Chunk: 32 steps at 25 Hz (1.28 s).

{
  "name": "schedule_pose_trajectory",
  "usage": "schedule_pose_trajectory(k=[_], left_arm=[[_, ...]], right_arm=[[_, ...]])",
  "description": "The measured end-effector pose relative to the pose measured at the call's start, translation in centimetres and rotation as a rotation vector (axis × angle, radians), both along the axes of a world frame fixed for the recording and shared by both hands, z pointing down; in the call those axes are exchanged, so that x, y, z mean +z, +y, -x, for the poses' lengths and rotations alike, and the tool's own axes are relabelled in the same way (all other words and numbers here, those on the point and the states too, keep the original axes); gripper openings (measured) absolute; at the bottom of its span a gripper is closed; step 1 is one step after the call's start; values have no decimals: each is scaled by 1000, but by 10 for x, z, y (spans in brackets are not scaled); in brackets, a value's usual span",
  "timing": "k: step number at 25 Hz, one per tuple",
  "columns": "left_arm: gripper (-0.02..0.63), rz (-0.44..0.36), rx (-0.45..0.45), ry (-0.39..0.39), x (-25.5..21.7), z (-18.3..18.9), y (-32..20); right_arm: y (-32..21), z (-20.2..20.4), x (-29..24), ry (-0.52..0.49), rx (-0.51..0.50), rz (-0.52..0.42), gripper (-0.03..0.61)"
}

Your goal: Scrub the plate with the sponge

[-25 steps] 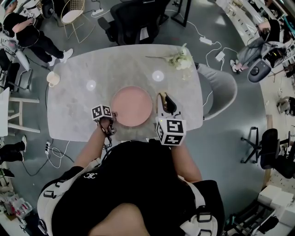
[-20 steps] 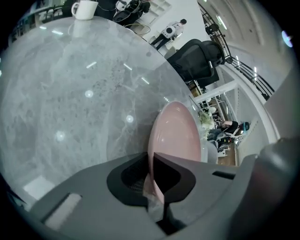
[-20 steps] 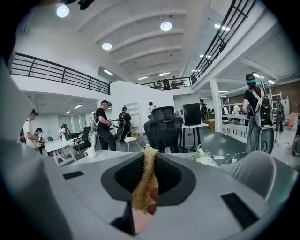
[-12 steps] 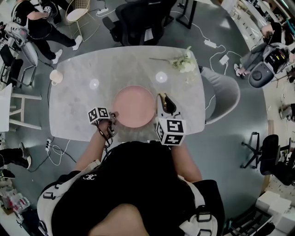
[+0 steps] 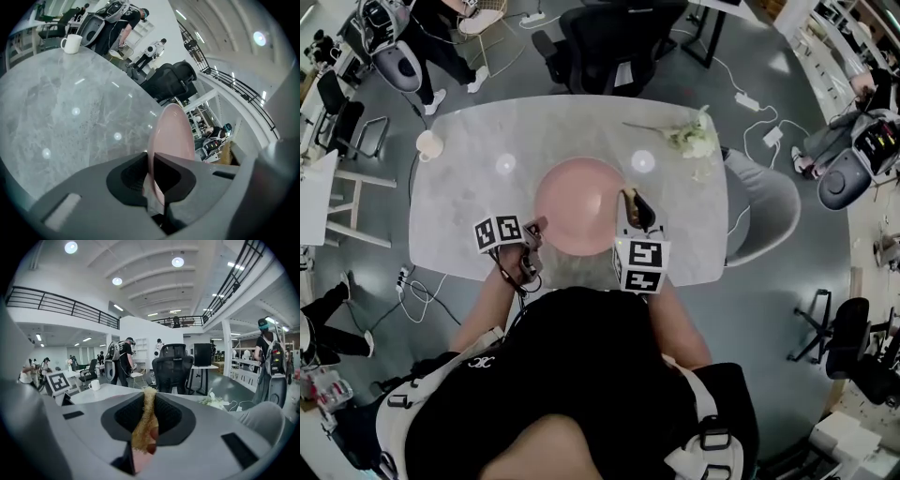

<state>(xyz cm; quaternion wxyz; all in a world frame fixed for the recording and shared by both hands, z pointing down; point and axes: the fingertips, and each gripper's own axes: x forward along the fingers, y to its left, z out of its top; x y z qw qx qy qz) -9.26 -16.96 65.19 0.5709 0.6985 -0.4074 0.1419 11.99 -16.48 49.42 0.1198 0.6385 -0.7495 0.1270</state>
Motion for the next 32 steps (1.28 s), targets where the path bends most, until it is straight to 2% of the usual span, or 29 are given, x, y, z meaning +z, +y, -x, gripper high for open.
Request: schedule_pose_trajectory(k=[6,11,17,26,32], left_arm=[[21,-59,-9,33,-33,-5,-1],[22,-88,-24,33,-48,-3,-5],[23,-106,4,52,-60,-10,-3],[35,-203,108,19,-85,-37,1],[40,-208,138,19,-88,-44,10]], right_arm=[[-9,4,26,122,29,110,64],[-14,11,43,135,10,164,64],[-17,4,64,181,69,225,64],[-21,-15,81,280,142,262,64],[-27,-30,78,285,172,247,64]])
